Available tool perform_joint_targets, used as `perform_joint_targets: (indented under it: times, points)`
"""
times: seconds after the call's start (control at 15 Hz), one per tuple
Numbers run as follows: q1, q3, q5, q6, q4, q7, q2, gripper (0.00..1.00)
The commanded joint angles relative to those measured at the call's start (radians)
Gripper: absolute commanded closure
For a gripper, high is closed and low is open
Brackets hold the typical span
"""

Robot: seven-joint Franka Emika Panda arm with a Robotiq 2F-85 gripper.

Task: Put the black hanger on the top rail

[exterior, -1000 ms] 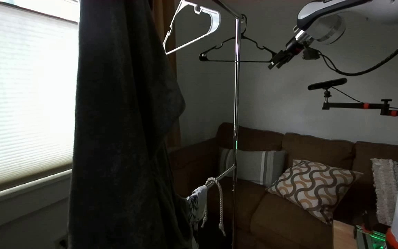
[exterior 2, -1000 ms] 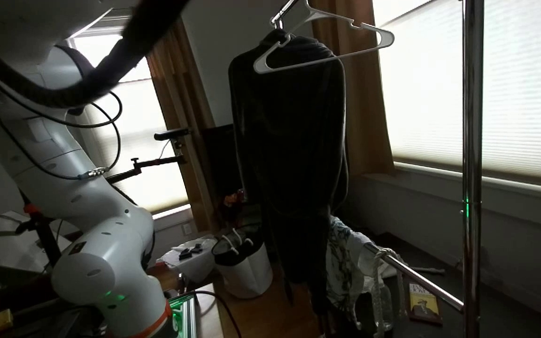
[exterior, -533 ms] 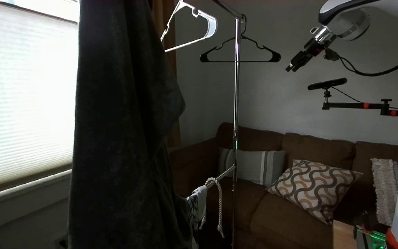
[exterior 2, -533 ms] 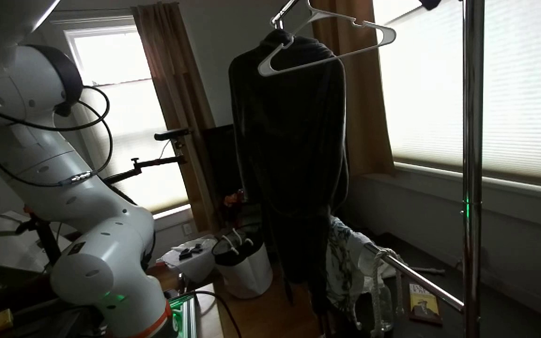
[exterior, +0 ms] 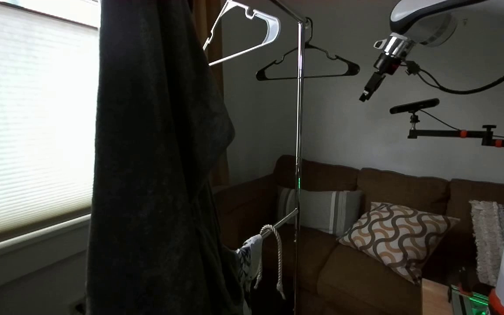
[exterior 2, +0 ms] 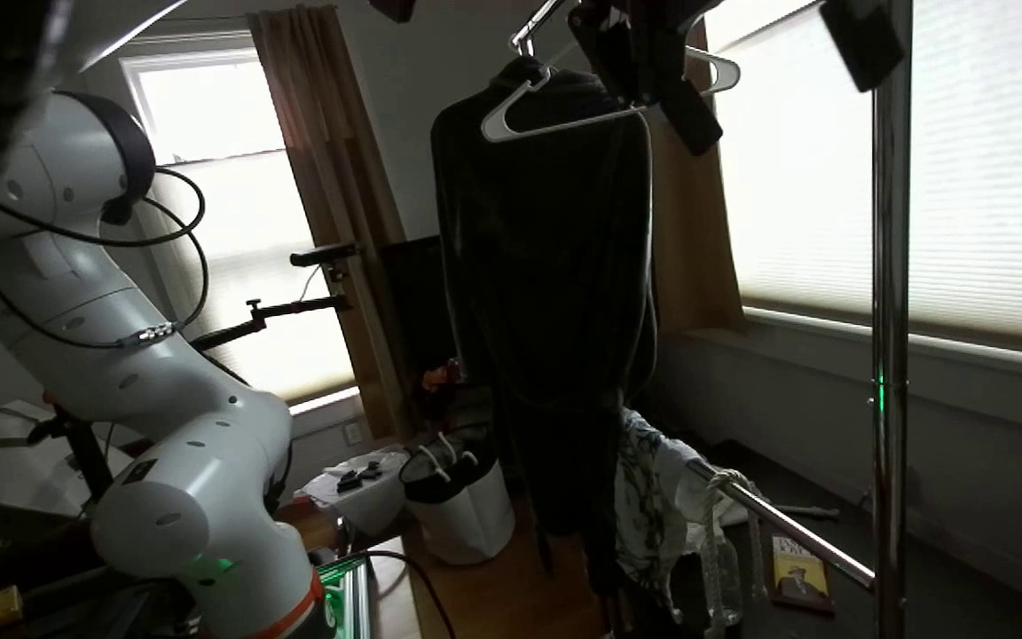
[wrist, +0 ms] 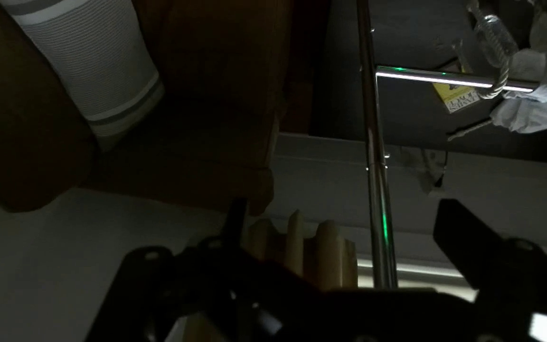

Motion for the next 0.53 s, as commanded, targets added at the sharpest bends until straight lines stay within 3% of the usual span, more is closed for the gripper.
perform_joint_targets:
  times: [0.0,0.2,0.27,0.47]
  points:
    - [-0.008,0.149,-0.135,-0.075,-0.066,0.056,-0.095,0.00]
    - [0.030,0.219,-0.168,-0.170,-0.071,0.037,-0.136,0.00]
    - [0.029,0.187,-0.138,-0.134,-0.023,0.049,-0.076,0.00]
    - [0.045,0.216,-0.155,-0.164,-0.033,0.050,-0.106,0.00]
